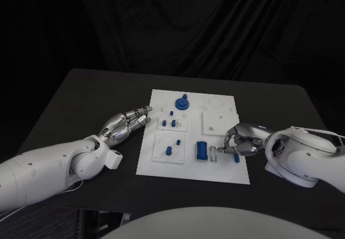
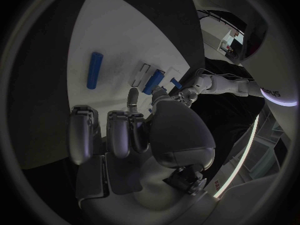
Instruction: Assemble the parts on the task board
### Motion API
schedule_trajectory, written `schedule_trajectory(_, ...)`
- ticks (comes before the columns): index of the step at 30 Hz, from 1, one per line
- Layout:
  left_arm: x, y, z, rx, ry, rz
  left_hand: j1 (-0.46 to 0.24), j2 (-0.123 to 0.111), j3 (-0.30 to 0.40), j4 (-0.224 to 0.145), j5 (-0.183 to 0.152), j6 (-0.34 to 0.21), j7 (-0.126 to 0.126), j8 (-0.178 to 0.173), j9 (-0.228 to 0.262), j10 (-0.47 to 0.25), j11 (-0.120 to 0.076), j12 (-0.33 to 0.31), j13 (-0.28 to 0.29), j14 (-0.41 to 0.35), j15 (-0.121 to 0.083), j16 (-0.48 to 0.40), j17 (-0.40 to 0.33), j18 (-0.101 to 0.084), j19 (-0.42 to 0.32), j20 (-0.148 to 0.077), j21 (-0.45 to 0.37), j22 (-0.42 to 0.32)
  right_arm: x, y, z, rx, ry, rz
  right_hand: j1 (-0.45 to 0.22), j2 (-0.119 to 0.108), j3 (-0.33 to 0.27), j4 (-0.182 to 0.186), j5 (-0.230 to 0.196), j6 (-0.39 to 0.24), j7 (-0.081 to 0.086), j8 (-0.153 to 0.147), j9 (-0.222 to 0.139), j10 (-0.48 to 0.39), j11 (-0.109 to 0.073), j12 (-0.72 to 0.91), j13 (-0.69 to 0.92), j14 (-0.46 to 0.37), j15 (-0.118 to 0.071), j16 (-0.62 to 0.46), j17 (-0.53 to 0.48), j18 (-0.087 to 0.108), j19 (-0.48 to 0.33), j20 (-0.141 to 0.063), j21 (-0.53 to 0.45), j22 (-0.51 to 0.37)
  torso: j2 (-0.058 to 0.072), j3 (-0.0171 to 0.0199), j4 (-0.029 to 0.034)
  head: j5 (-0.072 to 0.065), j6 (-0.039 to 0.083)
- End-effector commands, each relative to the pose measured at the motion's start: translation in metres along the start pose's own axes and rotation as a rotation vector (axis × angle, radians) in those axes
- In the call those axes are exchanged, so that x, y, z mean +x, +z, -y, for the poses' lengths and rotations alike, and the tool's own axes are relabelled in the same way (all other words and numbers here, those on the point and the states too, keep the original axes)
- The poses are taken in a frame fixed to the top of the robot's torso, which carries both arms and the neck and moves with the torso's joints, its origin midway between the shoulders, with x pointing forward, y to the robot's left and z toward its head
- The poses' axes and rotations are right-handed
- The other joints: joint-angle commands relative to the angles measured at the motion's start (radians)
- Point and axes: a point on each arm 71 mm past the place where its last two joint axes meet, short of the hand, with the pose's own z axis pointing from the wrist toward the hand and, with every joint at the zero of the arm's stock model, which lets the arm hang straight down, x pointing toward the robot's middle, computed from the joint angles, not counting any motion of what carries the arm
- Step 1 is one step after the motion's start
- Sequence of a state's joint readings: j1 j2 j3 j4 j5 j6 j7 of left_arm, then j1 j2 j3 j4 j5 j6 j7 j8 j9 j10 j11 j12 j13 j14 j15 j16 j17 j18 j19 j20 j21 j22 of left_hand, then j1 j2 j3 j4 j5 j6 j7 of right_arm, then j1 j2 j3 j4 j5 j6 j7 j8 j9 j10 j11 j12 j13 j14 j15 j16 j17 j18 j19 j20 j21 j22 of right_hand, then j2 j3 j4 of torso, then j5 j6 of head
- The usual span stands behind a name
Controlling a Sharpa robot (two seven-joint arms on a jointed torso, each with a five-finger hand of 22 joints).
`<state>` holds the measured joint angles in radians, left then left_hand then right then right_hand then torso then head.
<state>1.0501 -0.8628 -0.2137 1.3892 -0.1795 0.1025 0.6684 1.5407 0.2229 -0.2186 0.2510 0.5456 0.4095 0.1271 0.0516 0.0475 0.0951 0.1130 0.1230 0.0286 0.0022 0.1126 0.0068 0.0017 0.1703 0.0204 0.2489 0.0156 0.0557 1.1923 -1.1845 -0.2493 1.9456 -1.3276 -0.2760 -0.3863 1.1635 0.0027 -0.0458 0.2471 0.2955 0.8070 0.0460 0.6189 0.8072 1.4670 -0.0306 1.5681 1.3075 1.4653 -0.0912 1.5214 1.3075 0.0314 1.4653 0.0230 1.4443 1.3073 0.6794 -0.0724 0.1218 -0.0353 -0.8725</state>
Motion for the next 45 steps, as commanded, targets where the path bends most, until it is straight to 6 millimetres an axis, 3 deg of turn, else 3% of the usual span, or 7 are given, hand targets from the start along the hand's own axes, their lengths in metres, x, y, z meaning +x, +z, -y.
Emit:
schedule_trajectory(1, 0.002, 0.000, 0.004, 0.061, -0.003, 0.003, 0.009, -0.002, 0.007, -0.001, 0.007, 0.009, 0.002, 0.006, 0.001, 0.009, 0.001, 0.003, 0.001, -0.002, -0.001, -0.007, -0.002, 0.013, 0.005, -0.001, 0.004, 0.001, -0.002, -0.004, 0.005, 0.040, -0.055, 0.045, -0.007, 0.009, -0.002, 0.018, 0.036, 0.020, -0.003, -0.014, -0.018, 0.104, 0.003, 0.003, 0.263, 0.081, 0.003, -0.005, 0.132, 0.004, 0.046, 0.000, -0.006, 0.217, 0.000, 0.0001, 0.0006, -0.004, 0.000)
schedule_trajectory(9, 0.003, -0.002, 0.006, 0.076, -0.001, 0.008, 0.008, -0.003, 0.006, 0.001, 0.008, 0.019, 0.000, 0.008, 0.002, 0.017, -0.001, 0.013, 0.003, -0.002, -0.003, -0.007, -0.002, 0.013, 0.006, -0.004, 0.004, 0.002, -0.003, -0.016, 0.019, 0.112, -0.054, 0.058, 0.002, 0.024, 0.012, 0.033, 0.196, 0.045, -0.005, -0.063, -0.065, 0.104, 0.001, 0.003, 0.263, 0.080, 0.001, -0.007, 0.125, 0.005, 0.044, -0.002, -0.010, 0.216, 0.000, -0.0003, 0.0012, -0.014, 0.000)
schedule_trajectory(13, 0.003, -0.002, 0.006, 0.077, -0.001, 0.008, 0.008, -0.004, 0.006, 0.002, 0.009, 0.023, 0.001, 0.008, 0.002, 0.019, -0.001, 0.014, 0.003, -0.002, -0.002, -0.007, -0.002, 0.013, 0.006, -0.004, 0.005, 0.002, -0.003, -0.018, 0.024, 0.131, -0.056, 0.052, 0.018, 0.017, 0.019, 0.027, 0.225, 0.047, -0.005, -0.072, -0.073, 0.104, 0.001, 0.003, 0.263, 0.079, 0.001, -0.008, 0.123, 0.005, 0.043, -0.002, -0.013, 0.215, 0.001, 0.0001, -0.0001, -0.018, 0.000)
schedule_trajectory(17, 0.003, -0.002, 0.006, 0.075, -0.001, 0.009, 0.008, -0.004, 0.006, 0.002, 0.009, 0.021, 0.001, 0.008, 0.002, 0.019, -0.001, 0.015, 0.003, -0.002, -0.002, -0.007, -0.002, 0.013, 0.006, -0.005, 0.004, 0.001, 0.000, -0.019, 0.023, 0.122, -0.055, 0.059, -0.003, 0.016, 0.009, 0.040, 0.137, 0.061, -0.002, -0.077, -0.079, 0.104, 0.003, 0.003, 0.263, 0.079, 0.003, -0.007, 0.123, 0.005, 0.044, -0.001, -0.011, 0.215, 0.000, -0.0002, 0.0001, -0.020, 0.000)
schedule_trajectory(21, 0.002, -0.002, 0.005, 0.073, 0.000, 0.010, 0.008, -0.004, 0.006, 0.002, 0.009, 0.021, 0.001, 0.008, 0.002, 0.019, -0.001, 0.015, 0.003, -0.002, -0.002, -0.007, -0.002, 0.013, 0.006, -0.005, 0.004, 0.001, 0.002, -0.015, 0.015, 0.083, -0.076, 0.082, -0.028, 0.000, -0.028, 0.037, -0.112, 0.094, -0.012, -0.037, -0.049, 0.104, -0.005, 0.003, 0.263, 0.080, -0.003, -0.005, 0.127, 0.004, 0.047, -0.004, -0.006, 0.217, 0.000, 0.0000, 0.0005, -0.020, 0.000)
schedule_trajectory(31, 0.001, -0.003, 0.005, 0.067, 0.002, 0.012, 0.008, -0.004, 0.006, 0.002, 0.009, 0.017, 0.002, 0.008, 0.001, 0.018, 0.000, 0.014, 0.003, -0.002, -0.002, -0.007, -0.002, 0.013, 0.006, -0.005, 0.004, 0.001, 0.004, -0.007, -0.007, -0.031, -0.112, 0.141, -0.003, -0.007, -0.047, 0.030, -0.168, 0.040, -0.022, 0.065, 0.063, 0.104, -0.013, 0.003, 0.263, 0.082, -0.011, -0.002, 0.134, 0.002, 0.050, -0.012, 0.001, 0.220, -0.001, 0.0003, 0.0001, -0.012, 0.000)
schedule_trajectory(45, 0.001, -0.001, 0.004, 0.059, -0.001, 0.007, 0.008, -0.003, 0.006, 0.003, 0.009, 0.015, 0.003, 0.007, 0.001, 0.017, 0.002, 0.013, 0.002, -0.002, 0.000, -0.007, -0.002, 0.012, 0.006, -0.004, 0.004, 0.001, 0.012, 0.006, -0.029, -0.116, -0.129, 0.127, 0.003, -0.008, -0.054, 0.033, -0.197, 0.027, -0.029, 0.119, 0.122, 0.104, -0.019, 0.003, 0.263, 0.082, -0.016, -0.001, 0.135, 0.002, 0.050, -0.016, 0.001, 0.220, 0.000, 0.0000, 0.0011, -0.011, 0.000)
